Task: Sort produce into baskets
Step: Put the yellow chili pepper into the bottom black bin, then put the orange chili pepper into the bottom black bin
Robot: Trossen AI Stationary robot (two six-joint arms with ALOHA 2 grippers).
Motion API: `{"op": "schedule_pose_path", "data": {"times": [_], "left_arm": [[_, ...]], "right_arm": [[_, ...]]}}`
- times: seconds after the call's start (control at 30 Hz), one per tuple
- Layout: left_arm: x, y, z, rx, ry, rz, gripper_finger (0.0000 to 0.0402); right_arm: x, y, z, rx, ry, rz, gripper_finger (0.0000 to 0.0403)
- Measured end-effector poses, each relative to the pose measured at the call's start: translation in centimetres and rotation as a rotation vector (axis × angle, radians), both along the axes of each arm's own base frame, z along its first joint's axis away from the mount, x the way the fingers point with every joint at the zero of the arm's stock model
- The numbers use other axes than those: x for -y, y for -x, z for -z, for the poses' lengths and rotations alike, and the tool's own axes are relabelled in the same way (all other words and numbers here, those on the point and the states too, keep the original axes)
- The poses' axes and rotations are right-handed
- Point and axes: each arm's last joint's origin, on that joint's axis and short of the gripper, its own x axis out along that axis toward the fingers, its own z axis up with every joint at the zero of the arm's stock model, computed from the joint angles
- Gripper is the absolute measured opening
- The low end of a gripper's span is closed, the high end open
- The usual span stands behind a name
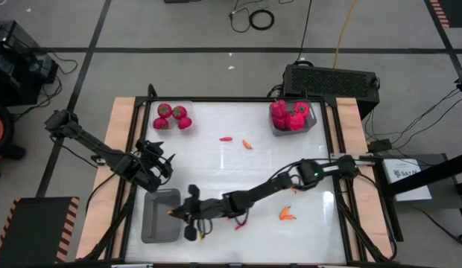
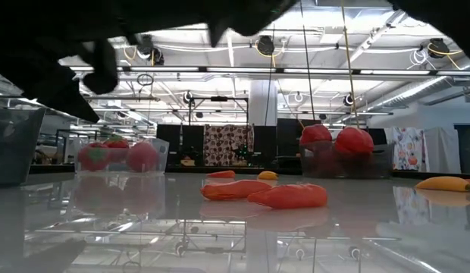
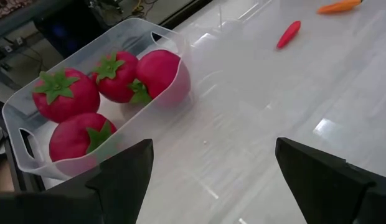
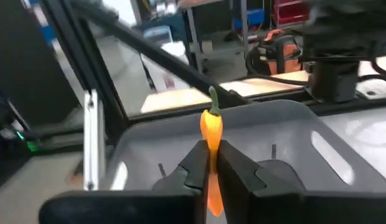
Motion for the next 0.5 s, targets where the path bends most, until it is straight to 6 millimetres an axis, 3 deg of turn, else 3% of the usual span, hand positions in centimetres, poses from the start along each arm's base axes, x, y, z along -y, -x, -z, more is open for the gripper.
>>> {"op": "schedule_pose_path", "data": {"times": [0.17, 0.5], "left_arm": [[0.0, 0.0, 0.0, 0.0, 0.001, 0.0, 0.0343], [0.0, 0.0, 0.0, 0.0, 0.004, 0.001, 0.0343]], "right_arm": [[-0.7, -1.9, -0.6, -0.075, 0.145, -0.019, 0.004], [-0.7, -2.2, -1.3, -0.112, 0.17, -0.019, 0.0121]]}}
